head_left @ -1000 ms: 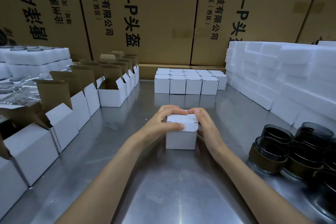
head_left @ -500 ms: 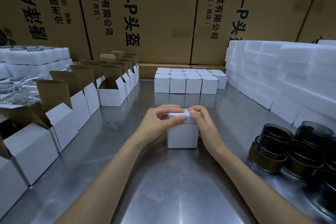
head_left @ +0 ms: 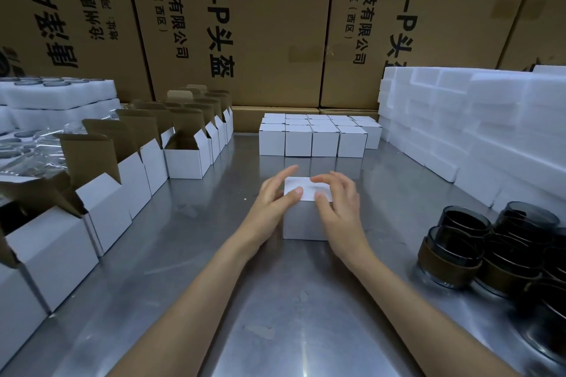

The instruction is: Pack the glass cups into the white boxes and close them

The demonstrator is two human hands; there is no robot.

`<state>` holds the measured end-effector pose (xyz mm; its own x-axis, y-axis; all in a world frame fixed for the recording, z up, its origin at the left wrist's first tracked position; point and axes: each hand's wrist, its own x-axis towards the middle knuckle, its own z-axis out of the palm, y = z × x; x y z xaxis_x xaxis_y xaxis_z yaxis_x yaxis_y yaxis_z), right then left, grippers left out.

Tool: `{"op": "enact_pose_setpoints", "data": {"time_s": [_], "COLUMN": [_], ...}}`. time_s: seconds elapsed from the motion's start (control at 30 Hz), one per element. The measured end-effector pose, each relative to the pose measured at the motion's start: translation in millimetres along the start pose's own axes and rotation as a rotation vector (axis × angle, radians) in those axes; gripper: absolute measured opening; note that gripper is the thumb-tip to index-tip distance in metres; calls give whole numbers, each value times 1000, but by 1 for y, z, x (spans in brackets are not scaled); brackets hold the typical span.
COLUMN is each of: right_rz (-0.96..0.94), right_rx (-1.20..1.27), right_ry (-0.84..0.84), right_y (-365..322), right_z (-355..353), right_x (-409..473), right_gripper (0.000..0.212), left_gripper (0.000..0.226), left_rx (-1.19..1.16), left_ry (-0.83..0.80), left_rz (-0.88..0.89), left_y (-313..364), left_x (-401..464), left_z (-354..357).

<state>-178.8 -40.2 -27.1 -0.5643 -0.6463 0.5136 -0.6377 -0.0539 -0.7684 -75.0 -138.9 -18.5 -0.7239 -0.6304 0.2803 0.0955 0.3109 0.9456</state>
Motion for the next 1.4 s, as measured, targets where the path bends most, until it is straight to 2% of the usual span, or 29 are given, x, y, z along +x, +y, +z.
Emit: {"op": "enact_pose_setpoints", "data": {"time_s": [0.07,0.17,0.3,0.37,0.47,0.53,0.73,0.93,1.03,1.13,1.27,1.4], "right_rz": [-197,-399,-317,-196,69,176,427,559,559,543,529,539], "right_rx": [-304,-584,-744,-787,-779,-747,-569,-394,-358,-351,-383,-423], "right_ry": [135,159,191,202,255,327,565,761,735,614,499,471], "right_y": [-1,-1,11,27,52,66,107,145,159,169,176,175], "right_z": [1,5,4,0,-6,-9,-17,-28,-30,-30,-29,-29], "right_x": [-4,-5,11,28,59,79,143,198,216,229,238,241], "right_gripper": [21,31,40,45,48,43,35,39,42,48,54,56], "left_gripper": [38,49,58,61,63,57,52,67,75,80,58,63], "left_rx": [72,83,45,65,98,114,204,269,321,344,392,465], "left_ry": [62,50,124,141,142,164,318,343,334,297,232,165], "left_rz": [3,-17,-50,-67,-87,-91,-90,-160,-191,-221,-198,-214], "left_y": [-5,-9,-10,-13,-19,-25,-50,-79,-87,-90,-89,-88], "left_x": [1,3,12,18,30,42,103,165,188,206,212,212], "left_z": [4,11,12,11,7,3,-26,-50,-57,-58,-57,-57]}}
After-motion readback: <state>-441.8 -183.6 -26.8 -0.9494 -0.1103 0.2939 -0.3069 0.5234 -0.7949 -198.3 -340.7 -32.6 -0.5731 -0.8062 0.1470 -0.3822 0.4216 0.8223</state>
